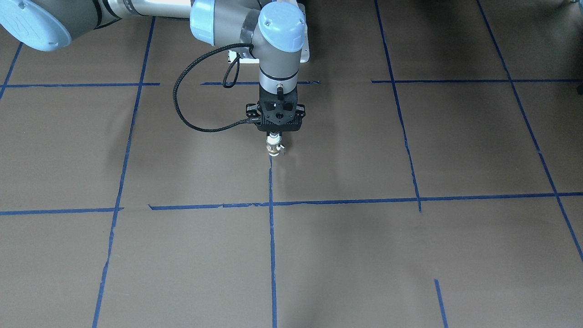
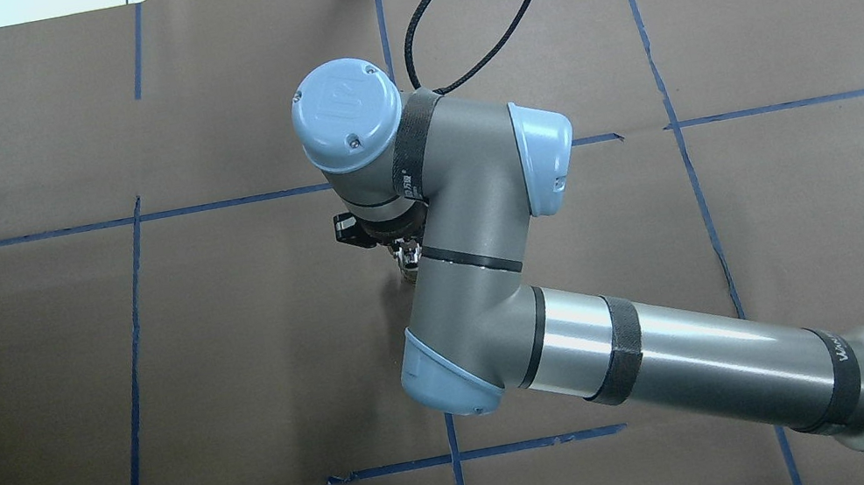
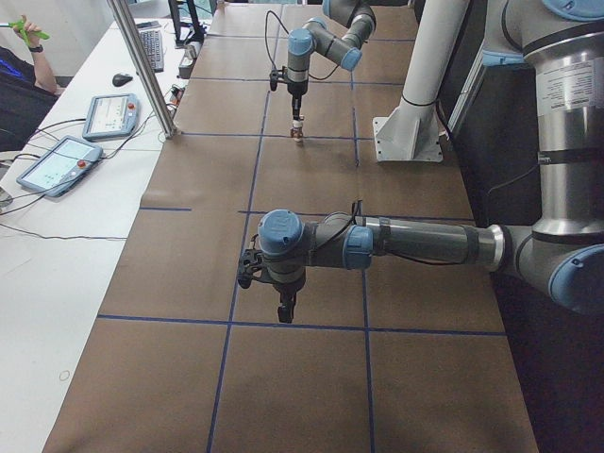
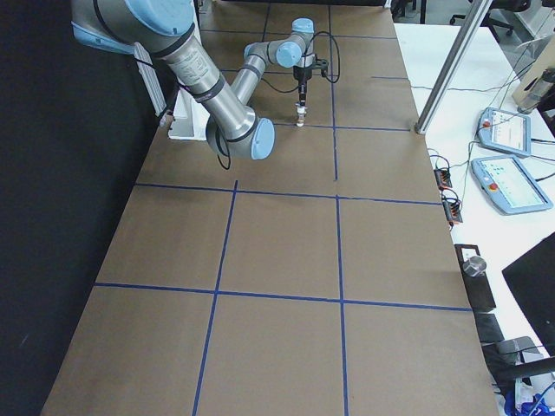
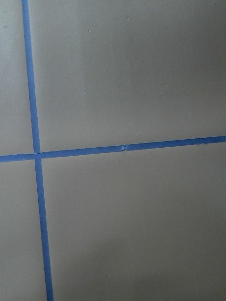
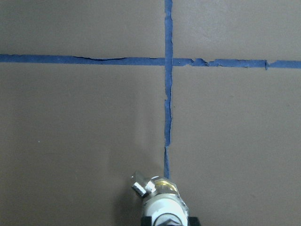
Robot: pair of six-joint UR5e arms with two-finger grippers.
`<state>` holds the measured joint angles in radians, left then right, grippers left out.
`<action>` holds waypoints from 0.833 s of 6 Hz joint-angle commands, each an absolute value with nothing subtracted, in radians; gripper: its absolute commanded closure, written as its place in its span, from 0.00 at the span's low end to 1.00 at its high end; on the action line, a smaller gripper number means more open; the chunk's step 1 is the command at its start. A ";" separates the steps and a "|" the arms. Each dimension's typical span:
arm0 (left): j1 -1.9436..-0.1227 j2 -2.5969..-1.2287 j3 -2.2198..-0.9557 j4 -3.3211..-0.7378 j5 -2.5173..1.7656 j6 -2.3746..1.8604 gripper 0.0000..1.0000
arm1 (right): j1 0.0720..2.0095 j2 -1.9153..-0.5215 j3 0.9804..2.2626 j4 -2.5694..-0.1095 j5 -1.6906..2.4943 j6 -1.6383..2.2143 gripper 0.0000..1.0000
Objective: Assemble PPR valve and pipe with both arms
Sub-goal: 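Press the chrome valve down into the pipe fitting with the right gripper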
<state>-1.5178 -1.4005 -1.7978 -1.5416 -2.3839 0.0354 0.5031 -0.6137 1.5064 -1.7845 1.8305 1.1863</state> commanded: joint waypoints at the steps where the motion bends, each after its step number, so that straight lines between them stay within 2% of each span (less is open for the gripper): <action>1: -1.519 -1.401 -1.799 -1.540 -2.385 0.035 0.00 | 0.503 -0.620 1.511 -1.784 1.832 1.184 0.64; 2: -1.519 -1.401 -1.798 -1.542 -2.384 0.035 0.00 | 0.503 -0.621 1.514 -1.784 1.832 1.184 0.02; 5: -1.519 -1.401 -1.798 -1.542 -2.384 0.035 0.00 | 0.503 -0.618 1.520 -1.784 1.833 1.181 0.01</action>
<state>-1.5176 -1.4005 -1.7979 -1.5416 -2.3838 0.0353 0.5032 -0.6184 1.5161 -1.7840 1.8330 1.1823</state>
